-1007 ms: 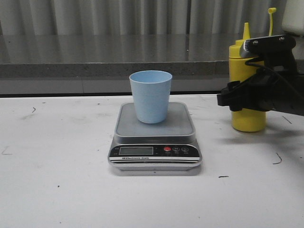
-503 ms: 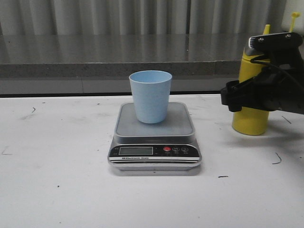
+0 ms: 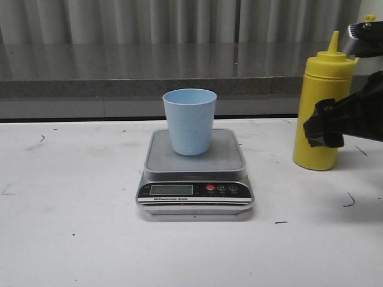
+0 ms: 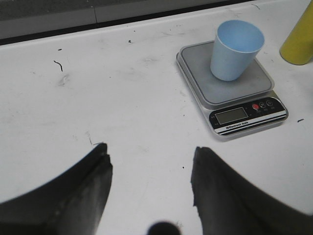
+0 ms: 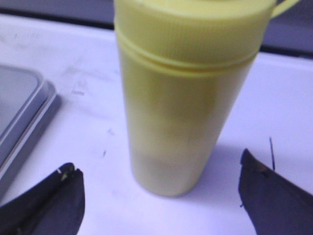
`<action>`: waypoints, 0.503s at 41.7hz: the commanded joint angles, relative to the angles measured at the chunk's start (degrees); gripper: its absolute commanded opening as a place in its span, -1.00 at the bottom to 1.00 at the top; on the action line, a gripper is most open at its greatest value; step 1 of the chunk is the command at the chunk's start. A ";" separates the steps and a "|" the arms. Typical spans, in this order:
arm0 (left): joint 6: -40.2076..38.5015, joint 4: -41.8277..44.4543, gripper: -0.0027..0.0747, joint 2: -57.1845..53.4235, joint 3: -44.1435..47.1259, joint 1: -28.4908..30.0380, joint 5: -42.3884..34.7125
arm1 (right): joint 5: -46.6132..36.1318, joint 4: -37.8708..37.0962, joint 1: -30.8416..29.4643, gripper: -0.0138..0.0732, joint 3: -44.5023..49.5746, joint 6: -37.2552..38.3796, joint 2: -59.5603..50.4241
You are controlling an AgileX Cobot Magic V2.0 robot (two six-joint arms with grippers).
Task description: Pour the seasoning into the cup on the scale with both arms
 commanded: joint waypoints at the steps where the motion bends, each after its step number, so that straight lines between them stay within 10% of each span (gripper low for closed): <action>1: -0.37 -0.49 0.02 -0.15 -1.61 0.05 -4.02 | 16.09 -0.72 0.07 0.82 -4.15 0.02 -7.13; 10: -0.37 -0.49 0.02 -0.15 -1.61 0.05 -4.02 | 50.93 -0.72 0.07 0.82 -13.70 0.01 -14.77; 21: -0.37 -0.49 0.02 -0.15 -1.61 0.05 -4.02 | 65.39 -1.25 0.07 0.82 -17.75 0.05 -25.83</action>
